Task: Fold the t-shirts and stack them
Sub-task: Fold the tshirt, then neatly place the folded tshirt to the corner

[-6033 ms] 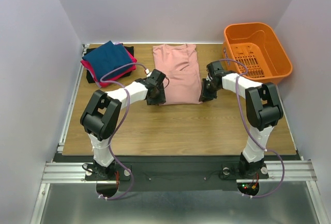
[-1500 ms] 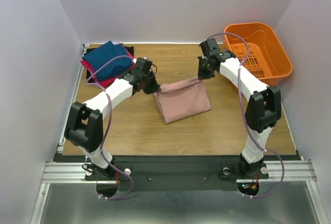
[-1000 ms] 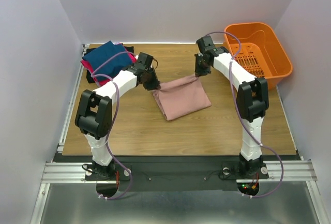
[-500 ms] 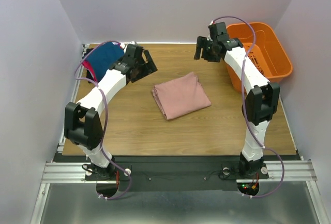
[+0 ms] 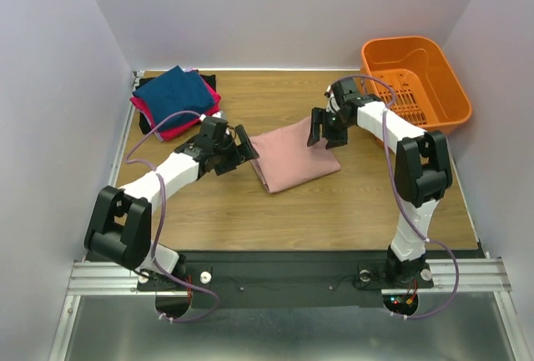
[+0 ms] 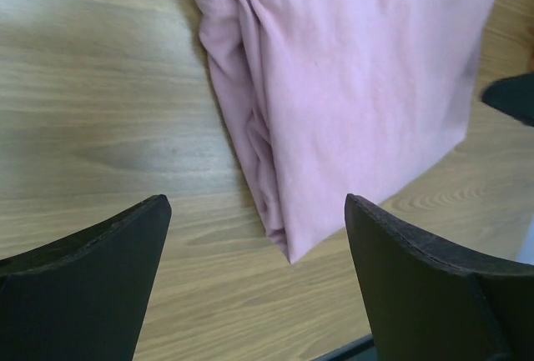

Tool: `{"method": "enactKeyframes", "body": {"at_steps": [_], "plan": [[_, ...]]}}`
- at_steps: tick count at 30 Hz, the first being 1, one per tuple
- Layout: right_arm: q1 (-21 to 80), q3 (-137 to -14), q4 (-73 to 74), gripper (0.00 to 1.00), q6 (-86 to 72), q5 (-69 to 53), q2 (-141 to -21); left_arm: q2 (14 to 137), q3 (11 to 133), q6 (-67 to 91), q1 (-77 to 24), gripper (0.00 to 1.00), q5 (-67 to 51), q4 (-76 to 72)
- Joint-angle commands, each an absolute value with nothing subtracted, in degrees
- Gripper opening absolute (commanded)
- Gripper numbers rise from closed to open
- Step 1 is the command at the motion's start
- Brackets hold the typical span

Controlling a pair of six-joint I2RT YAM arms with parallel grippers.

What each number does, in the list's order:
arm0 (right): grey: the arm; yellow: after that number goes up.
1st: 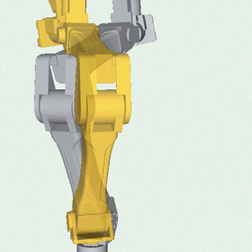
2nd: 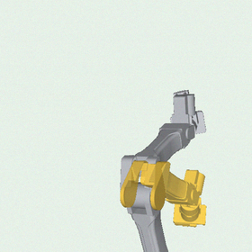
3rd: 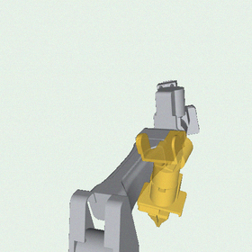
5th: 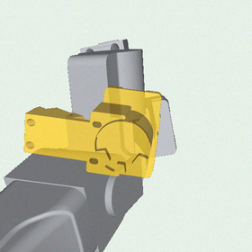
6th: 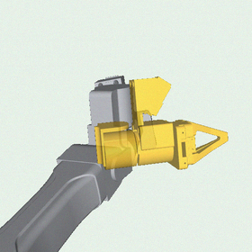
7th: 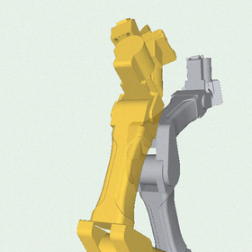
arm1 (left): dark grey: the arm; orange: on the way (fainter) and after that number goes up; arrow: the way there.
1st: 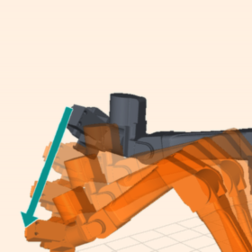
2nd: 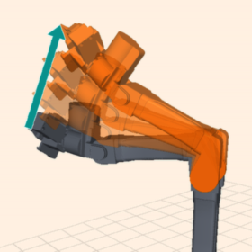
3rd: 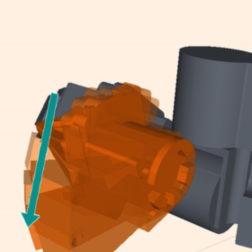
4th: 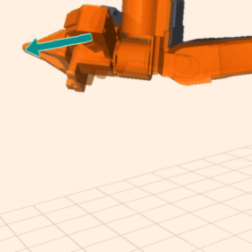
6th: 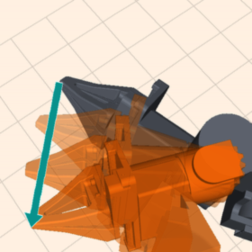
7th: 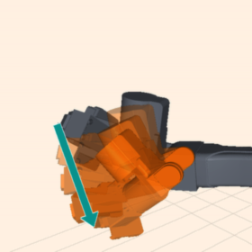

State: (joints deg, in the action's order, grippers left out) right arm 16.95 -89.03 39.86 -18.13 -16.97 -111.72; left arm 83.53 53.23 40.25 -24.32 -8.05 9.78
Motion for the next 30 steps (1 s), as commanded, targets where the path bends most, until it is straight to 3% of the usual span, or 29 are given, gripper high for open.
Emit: {"method": "enactKeyframes", "body": {"at_steps": [1,13,30], "plan": [[17.2,-87.5,36.0,0.74,-16.8,-19.6,-109.7,78.7,48.3,43.1,-24.8,0.99,-12.2,-1.7],[17.2,-84.7,34.0,0.73,-16.1,-18.7,-115.3,81.6,38.6,48.7,-24.8,0.98,-14.9,-17.4],[17.2,-79.1,34.1,0.73,-16.0,-16.8,-115.8,94.4,37.0,51.3,-25.1,0.98,-16.9,-27.3]]}}
